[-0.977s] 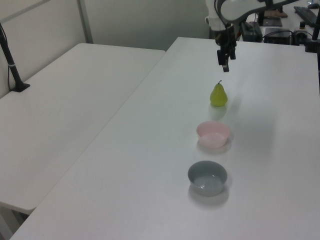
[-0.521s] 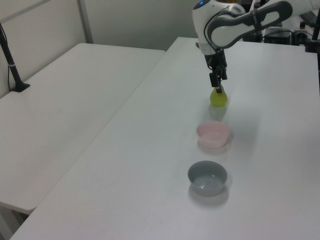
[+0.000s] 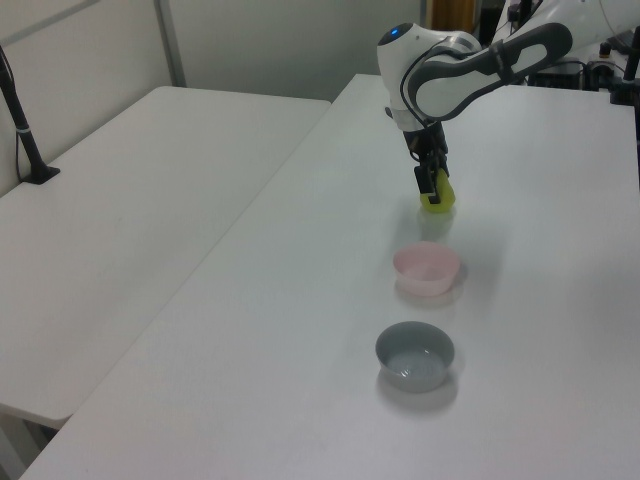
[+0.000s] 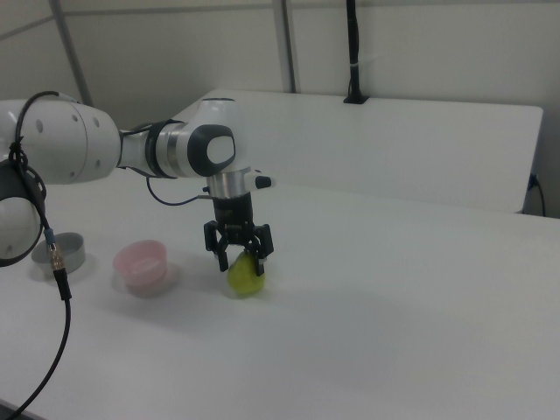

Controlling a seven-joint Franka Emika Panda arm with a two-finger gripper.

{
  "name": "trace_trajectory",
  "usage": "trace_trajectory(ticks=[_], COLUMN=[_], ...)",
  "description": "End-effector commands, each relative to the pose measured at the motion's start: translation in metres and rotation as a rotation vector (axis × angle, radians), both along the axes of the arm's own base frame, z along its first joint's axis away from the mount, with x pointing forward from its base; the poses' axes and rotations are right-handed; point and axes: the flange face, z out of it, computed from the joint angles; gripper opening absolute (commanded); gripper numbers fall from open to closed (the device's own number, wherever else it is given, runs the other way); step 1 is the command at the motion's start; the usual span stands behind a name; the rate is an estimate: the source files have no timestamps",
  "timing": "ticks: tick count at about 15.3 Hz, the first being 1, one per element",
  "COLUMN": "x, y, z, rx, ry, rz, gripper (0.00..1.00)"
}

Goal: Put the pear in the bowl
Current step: 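Lift the pear up off the table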

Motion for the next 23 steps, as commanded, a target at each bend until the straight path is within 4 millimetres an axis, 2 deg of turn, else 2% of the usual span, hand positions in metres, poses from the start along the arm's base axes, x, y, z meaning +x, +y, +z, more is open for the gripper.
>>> trace_trajectory(ticks=[1, 2, 5, 8, 10, 14, 16, 17, 18, 23], x=[-0.001, -0.001, -0.002, -0.005, -0.011, -0.018, -0.019, -0.019, -0.018, -0.025], y=[0.001, 0.001, -0.003, -0.010, -0.012, -0.003, 0.004, 0.012, 0.028, 0.125], z=[-0.001, 0.000, 0.010, 0.041, 0.072, 0.125, 0.134, 0.138, 0.140, 0.139], rx=[-0.013, -0.013, -0.012, -0.009, 0.003, 0.040, 0.049, 0.050, 0.054, 0.058], ry=[-0.013, -0.013, -0.018, -0.044, -0.055, -0.124, -0.110, -0.109, -0.111, -0.117], rz=[0.004, 0.005, 0.002, -0.013, -0.012, -0.020, -0.018, -0.012, 0.012, 0.077], gripper=[0.66, 0.61, 0.61, 0.61, 0.61, 0.61, 0.61, 0.61, 0.61, 0.62])
